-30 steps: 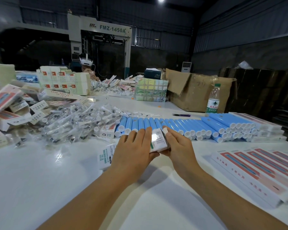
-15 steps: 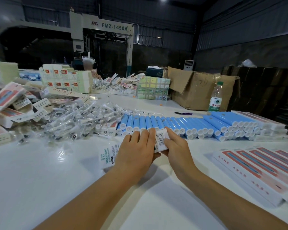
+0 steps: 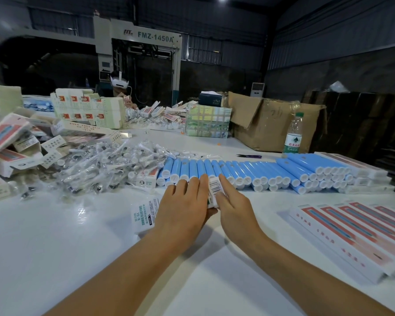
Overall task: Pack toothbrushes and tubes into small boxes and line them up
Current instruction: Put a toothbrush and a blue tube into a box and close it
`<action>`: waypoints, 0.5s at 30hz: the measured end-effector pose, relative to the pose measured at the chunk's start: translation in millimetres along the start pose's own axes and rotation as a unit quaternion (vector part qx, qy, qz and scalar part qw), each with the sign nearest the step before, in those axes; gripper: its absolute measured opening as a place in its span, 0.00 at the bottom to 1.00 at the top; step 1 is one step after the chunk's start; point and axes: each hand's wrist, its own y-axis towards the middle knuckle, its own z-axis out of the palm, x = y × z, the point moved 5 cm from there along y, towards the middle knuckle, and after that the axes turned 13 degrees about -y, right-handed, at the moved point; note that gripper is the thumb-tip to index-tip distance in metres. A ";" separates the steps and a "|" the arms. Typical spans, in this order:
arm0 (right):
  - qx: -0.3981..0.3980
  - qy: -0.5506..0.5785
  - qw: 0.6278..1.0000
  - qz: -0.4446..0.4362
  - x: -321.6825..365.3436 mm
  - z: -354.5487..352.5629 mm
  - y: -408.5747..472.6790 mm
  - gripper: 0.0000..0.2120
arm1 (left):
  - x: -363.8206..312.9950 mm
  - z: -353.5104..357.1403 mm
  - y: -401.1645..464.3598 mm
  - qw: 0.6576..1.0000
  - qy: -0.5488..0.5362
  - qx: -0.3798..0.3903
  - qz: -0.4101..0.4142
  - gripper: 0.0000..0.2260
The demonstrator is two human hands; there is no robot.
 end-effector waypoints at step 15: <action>-0.179 -0.026 0.980 -0.089 11.9 -18.6 -7.1 0.13 | 12.1 3.5 2.2 0.998 -0.007 0.003 -0.068 0.32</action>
